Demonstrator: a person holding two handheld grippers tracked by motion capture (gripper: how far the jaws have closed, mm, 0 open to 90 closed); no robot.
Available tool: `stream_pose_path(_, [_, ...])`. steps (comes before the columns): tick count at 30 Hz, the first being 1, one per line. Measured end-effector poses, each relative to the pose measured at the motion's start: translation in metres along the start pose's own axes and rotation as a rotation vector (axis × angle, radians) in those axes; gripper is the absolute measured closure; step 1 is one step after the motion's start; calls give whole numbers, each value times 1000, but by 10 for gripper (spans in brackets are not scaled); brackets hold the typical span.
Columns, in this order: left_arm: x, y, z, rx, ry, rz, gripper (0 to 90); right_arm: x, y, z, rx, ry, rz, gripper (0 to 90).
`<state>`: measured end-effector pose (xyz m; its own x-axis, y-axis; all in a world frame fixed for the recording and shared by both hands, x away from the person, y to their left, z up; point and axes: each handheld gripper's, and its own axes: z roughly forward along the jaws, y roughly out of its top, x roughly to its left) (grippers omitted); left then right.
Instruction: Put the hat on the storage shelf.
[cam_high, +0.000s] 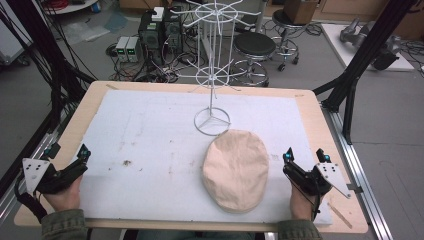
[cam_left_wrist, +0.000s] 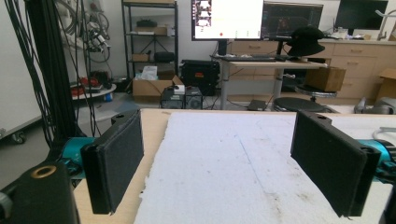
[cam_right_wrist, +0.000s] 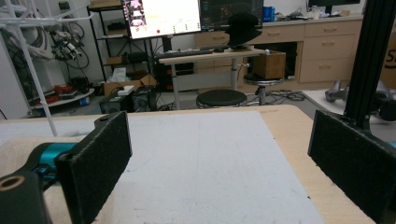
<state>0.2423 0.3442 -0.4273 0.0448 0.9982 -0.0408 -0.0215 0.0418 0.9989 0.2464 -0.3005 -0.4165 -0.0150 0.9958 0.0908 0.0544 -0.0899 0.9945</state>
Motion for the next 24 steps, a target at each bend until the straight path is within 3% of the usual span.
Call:
stream_pose_path(8, [-1, 1, -1, -8, 10, 9, 176, -2, 1, -1, 13, -5, 32, 52])
stream_pose_path(17, [0, 0, 0, 0, 5, 2, 178, -2, 1, 0, 17, -3, 34, 52])
stream_pose_path(24, [-1, -1, 2, -1, 2, -4, 181, 1, 4, 0, 28, 30, 38, 52])
